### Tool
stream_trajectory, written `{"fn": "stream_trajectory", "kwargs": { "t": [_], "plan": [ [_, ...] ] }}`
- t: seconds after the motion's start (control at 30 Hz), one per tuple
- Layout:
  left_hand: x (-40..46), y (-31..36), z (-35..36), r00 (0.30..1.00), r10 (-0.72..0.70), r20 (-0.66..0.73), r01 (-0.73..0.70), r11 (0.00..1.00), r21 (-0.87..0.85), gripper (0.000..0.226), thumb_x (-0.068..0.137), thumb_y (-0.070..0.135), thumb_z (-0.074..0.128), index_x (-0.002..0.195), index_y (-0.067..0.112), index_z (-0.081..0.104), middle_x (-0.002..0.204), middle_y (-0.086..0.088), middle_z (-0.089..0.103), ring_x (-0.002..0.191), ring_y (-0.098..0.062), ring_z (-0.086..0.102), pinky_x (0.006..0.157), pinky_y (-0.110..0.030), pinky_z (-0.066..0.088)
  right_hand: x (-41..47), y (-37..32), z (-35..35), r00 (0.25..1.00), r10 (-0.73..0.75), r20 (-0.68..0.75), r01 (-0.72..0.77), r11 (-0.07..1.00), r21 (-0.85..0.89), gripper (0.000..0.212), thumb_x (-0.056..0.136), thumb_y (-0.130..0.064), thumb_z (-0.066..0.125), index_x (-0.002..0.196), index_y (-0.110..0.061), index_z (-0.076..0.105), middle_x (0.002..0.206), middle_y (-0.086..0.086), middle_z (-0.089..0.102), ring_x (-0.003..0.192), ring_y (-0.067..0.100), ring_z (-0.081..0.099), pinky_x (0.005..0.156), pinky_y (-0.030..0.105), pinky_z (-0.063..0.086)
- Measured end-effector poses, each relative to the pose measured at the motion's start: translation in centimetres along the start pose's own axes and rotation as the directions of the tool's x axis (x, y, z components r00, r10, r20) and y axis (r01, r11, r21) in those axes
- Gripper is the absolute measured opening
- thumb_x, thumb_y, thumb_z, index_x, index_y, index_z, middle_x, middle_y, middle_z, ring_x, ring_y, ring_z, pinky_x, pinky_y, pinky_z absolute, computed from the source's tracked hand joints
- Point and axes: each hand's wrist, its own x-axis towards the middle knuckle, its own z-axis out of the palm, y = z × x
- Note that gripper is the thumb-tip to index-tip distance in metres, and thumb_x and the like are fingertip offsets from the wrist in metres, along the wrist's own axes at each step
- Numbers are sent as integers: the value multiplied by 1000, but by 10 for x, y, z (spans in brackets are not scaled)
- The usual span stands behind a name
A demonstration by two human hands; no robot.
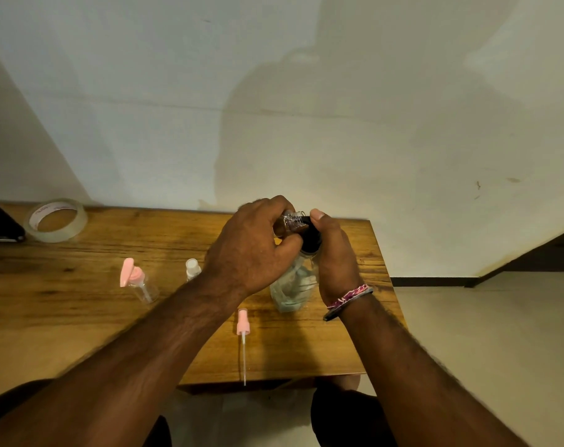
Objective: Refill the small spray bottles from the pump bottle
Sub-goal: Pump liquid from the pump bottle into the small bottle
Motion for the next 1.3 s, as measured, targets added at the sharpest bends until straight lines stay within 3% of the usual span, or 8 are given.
{"fn": "stream_trajectory", "kwargs": {
  "t": [0.13,0.53,0.67,0.83,1.0,1.1,1.2,1.3],
  "plan": [
    [-1,-2,1,1000,3,3,-3,1000,1,20,83,37,62,102,31,61,89,11,62,88,-15,57,71,-36,51,2,0,-1,1000,13,-15,-13,1000,-2,43,77,-59,58,86,-24,82,97,15,77,94,27,70,97,55,51],
    [-1,2,0,1000,-11,-21,9,998,-58,16,89,26,71,99,30,59,88,9,62,85,-15,57,67,-31,45,-3,-4,-1,999,-21,27,22,998,-51,38,90,-58,52,85,-36,82,92,0,79,96,14,73,90,35,53],
    [-1,1,-1,1000,-12,-7,12,999,-51,15,89,27,72,97,29,59,86,9,62,83,-14,57,66,-31,42,-3,-3,-1,999,-30,31,32,998,-56,43,81,-67,52,85,-36,81,92,1,79,96,16,73,94,40,55],
    [-2,2,-2,1000,-18,-3,18,998,-52,15,90,27,72,96,30,58,85,10,61,81,-12,56,65,-29,39,-2,-2,-1,999,-20,26,22,998,-55,38,91,-53,47,81,-40,81,87,-3,78,92,12,72,95,44,54],
    [-1,2,-2,1000,-26,-5,26,997,-66,15,90,27,72,99,28,61,87,9,63,83,-14,58,65,-29,41,-1,0,-2,1000,5,23,-4,999,-39,38,91,-52,46,80,-40,81,86,-3,79,90,10,72,94,42,53],
    [-2,1,-2,1000,-26,0,26,998,-57,15,89,27,72,99,28,61,86,9,63,83,-14,58,65,-29,42,1,2,-2,1000,18,-2,-18,1000,-5,33,83,-58,55,77,-39,81,82,-4,77,87,11,70,92,44,52],
    [-2,1,-1,1000,-28,11,28,999,-46,14,89,27,70,97,29,60,85,9,62,82,-13,57,65,-29,40,3,4,-2,998,32,-57,-30,999,29,43,70,-66,60,83,-31,81,92,1,75,95,18,68,98,50,51],
    [-2,2,0,999,-29,14,30,998,-47,14,88,27,70,97,29,59,85,9,62,82,-14,57,65,-30,42,3,4,-3,997,33,-64,-32,999,25,44,70,-65,61,84,-28,81,94,4,75,95,19,67,94,48,51]
  ]
}}
